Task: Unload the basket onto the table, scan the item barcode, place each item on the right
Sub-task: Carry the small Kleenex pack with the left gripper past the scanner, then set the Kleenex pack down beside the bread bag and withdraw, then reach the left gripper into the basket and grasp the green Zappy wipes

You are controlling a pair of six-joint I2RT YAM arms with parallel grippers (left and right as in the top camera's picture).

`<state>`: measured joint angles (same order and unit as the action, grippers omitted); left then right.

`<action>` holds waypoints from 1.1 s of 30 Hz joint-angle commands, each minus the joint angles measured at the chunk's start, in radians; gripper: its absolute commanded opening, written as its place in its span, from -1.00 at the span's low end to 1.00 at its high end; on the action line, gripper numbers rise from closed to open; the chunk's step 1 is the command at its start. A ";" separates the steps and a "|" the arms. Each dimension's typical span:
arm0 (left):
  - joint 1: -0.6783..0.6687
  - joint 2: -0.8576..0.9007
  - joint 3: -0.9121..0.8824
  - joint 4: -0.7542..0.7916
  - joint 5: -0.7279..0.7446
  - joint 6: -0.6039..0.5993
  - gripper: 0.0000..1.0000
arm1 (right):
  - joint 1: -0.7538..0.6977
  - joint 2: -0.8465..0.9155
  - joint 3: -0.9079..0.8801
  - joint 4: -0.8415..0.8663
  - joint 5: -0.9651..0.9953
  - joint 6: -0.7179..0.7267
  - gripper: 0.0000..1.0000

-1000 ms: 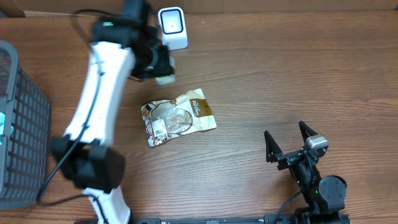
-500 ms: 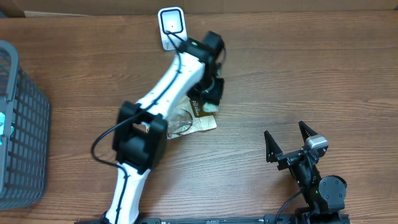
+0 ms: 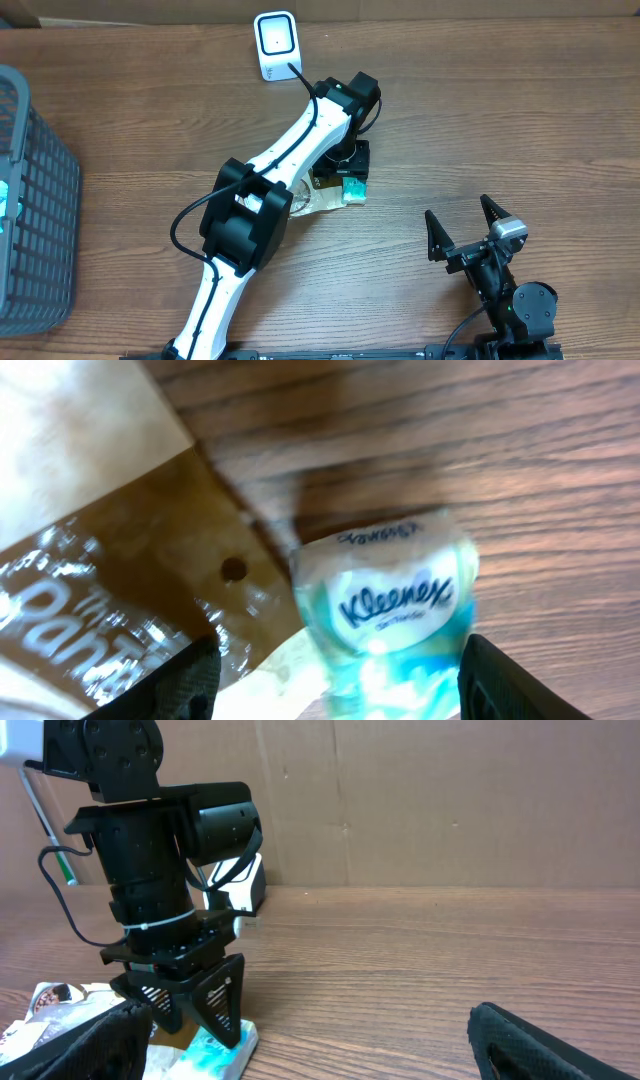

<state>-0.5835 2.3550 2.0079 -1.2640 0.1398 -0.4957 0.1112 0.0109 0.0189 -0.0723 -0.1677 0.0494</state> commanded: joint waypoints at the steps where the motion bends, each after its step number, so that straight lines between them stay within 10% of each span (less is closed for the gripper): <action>1: 0.035 -0.007 0.090 -0.043 -0.020 0.008 0.16 | -0.004 -0.008 -0.011 0.003 0.009 0.002 1.00; 15: 0.338 -0.188 0.711 -0.426 -0.040 0.088 0.16 | -0.004 -0.008 -0.011 0.003 0.009 0.002 1.00; 33: 1.171 -0.554 0.611 -0.426 -0.040 0.171 0.36 | -0.004 -0.008 -0.011 0.003 0.009 0.002 1.00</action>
<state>0.4629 1.8198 2.6656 -1.6844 0.0956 -0.3367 0.1112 0.0109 0.0189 -0.0727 -0.1680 0.0494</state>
